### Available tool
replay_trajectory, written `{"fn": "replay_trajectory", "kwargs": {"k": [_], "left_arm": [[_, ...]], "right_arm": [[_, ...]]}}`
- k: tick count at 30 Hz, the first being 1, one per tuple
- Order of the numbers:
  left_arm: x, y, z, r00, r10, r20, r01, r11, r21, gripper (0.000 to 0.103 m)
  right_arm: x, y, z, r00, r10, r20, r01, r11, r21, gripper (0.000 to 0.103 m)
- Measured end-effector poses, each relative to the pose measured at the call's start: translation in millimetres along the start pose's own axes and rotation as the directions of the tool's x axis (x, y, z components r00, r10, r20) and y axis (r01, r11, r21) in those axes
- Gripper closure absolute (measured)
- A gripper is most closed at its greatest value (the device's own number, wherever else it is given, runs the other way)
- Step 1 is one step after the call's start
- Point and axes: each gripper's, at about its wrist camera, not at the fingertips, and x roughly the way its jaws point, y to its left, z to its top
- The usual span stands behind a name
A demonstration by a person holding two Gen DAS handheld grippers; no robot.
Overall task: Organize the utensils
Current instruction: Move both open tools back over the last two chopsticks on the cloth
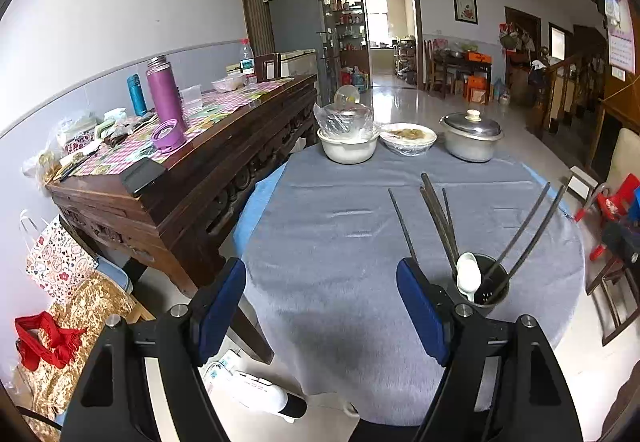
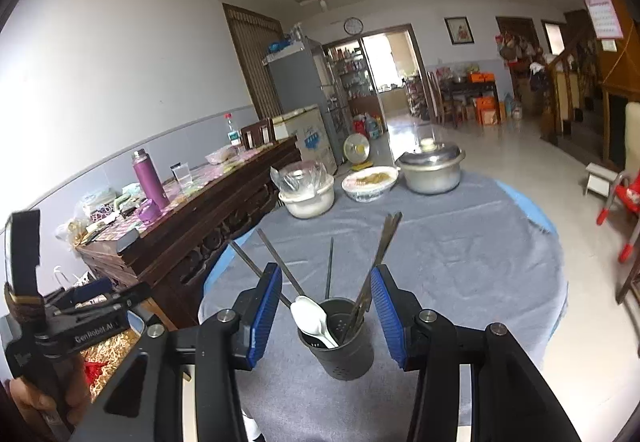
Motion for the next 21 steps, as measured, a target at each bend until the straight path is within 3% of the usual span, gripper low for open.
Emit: {"fn": "replay_trajectory", "kwargs": {"k": [13, 21], "left_arm": [[49.7, -41.4, 25.3, 0.998, -0.019, -0.054, 0.023, 0.997, 0.076, 0.025], [68.6, -49.4, 27.6, 0.996, -0.015, -0.090, 0.022, 0.997, 0.080, 0.025]], "right_arm": [[45.0, -71.6, -15.6, 0.992, -0.080, -0.095, 0.093, 0.985, 0.148, 0.053], [66.9, -72.7, -20.5, 0.990, -0.043, -0.136, 0.065, 0.985, 0.162, 0.053]]}}
